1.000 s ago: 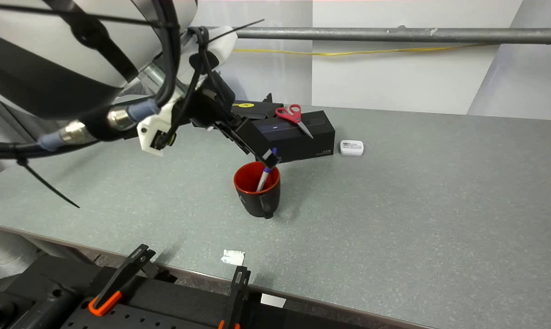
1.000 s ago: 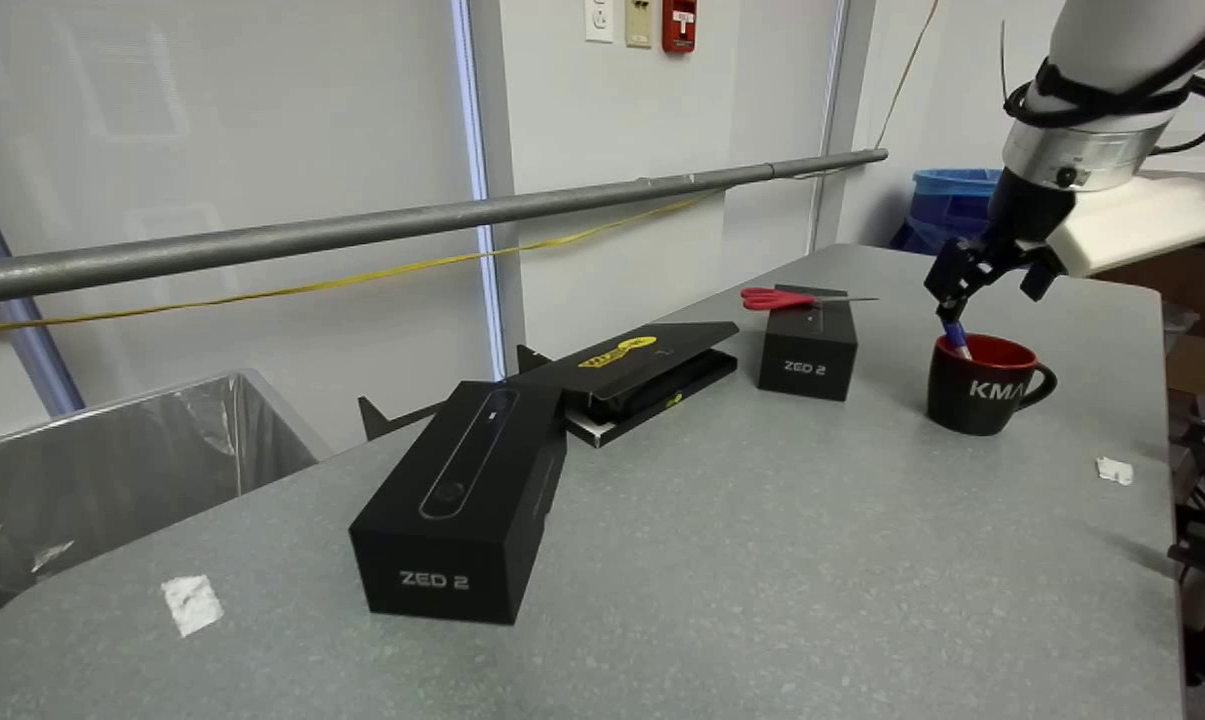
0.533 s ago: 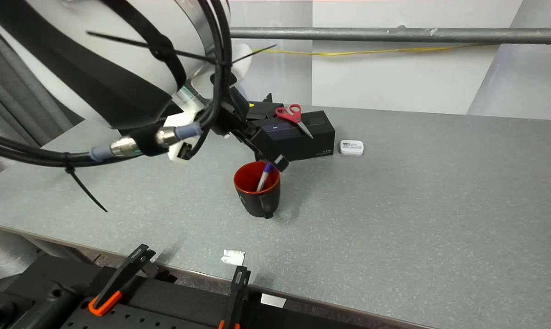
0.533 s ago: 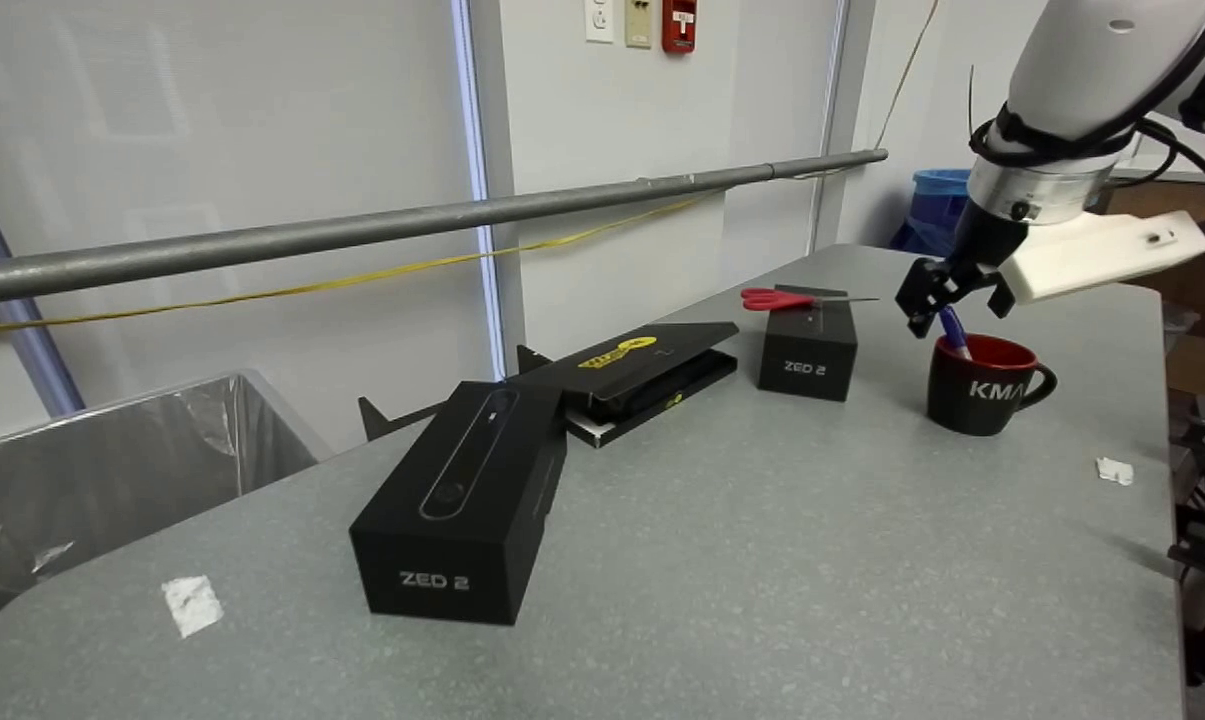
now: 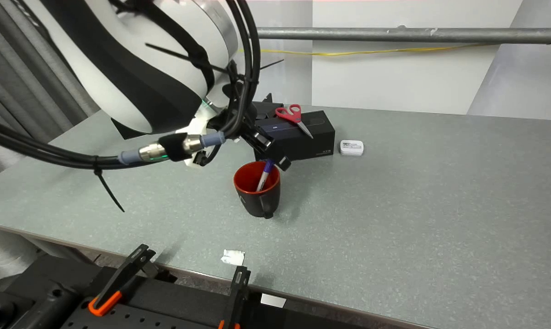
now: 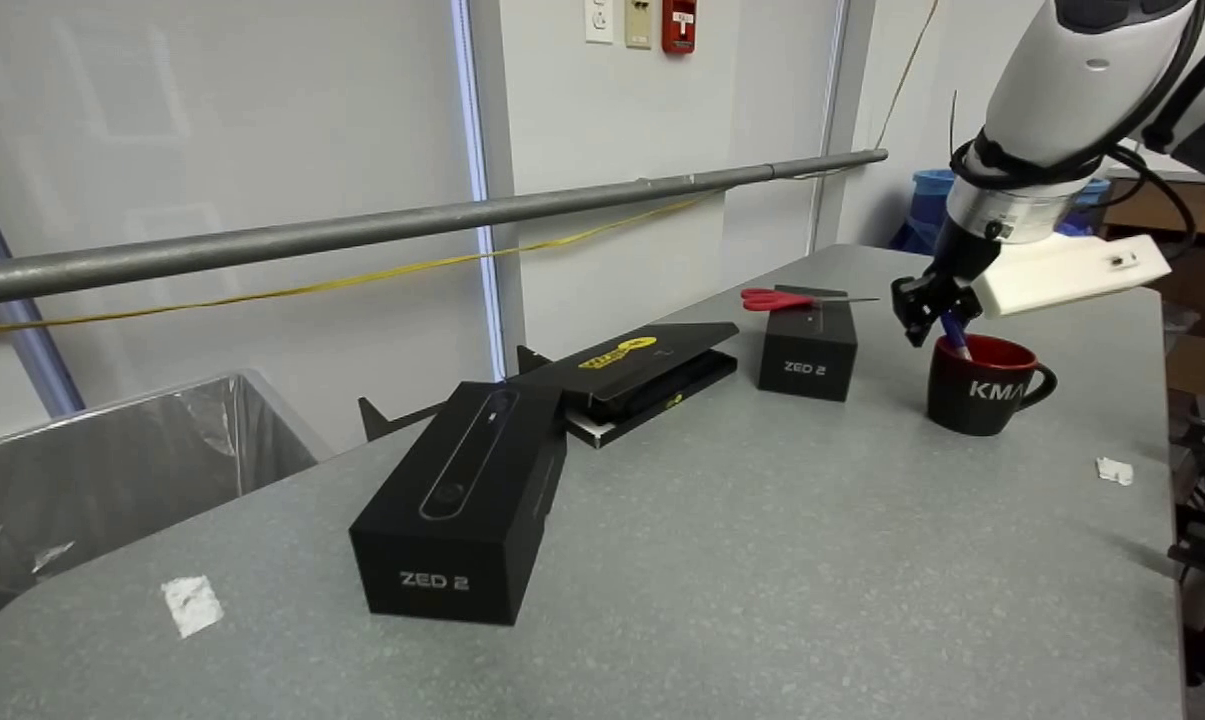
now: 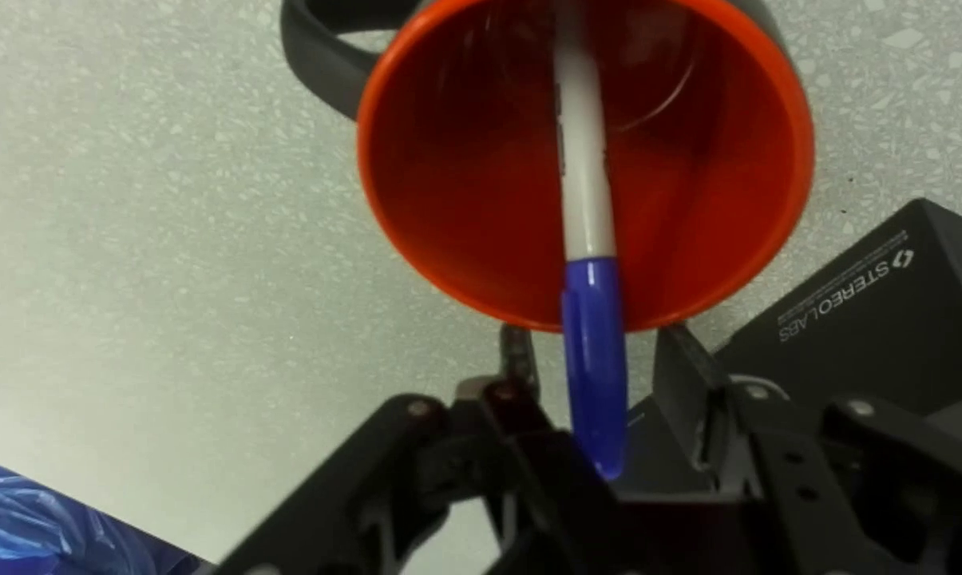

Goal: Remove the blue pen from the red and black mug

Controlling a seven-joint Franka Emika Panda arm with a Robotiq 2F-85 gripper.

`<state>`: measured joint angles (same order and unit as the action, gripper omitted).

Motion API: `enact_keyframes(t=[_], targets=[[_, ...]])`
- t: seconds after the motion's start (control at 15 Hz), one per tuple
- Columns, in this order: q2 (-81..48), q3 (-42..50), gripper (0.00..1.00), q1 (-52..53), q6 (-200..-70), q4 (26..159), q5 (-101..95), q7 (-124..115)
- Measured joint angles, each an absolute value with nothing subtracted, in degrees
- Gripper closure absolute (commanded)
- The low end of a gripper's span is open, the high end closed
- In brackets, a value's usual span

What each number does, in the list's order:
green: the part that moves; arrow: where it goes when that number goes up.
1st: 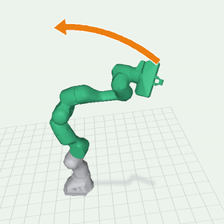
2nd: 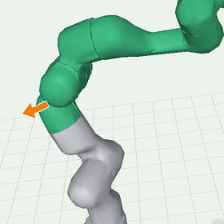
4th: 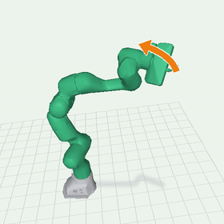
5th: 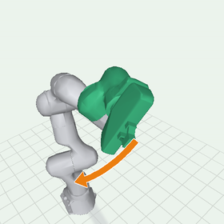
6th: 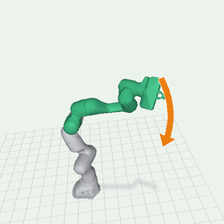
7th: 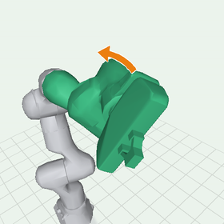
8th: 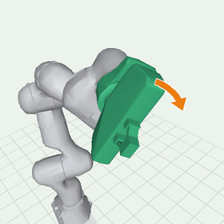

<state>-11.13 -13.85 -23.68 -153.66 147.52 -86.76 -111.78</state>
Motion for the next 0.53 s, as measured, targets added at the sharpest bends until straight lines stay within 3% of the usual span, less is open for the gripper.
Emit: enact_keyframes(t=[0.13, 0.53], targets=[[-10.99, -13.86, 1.0, -23.68, -153.71, 147.57, -87.24, -112.58], [-4.85, -14.07, 0.98, -23.67, -155.02, 151.29, -88.11, -114.98]])
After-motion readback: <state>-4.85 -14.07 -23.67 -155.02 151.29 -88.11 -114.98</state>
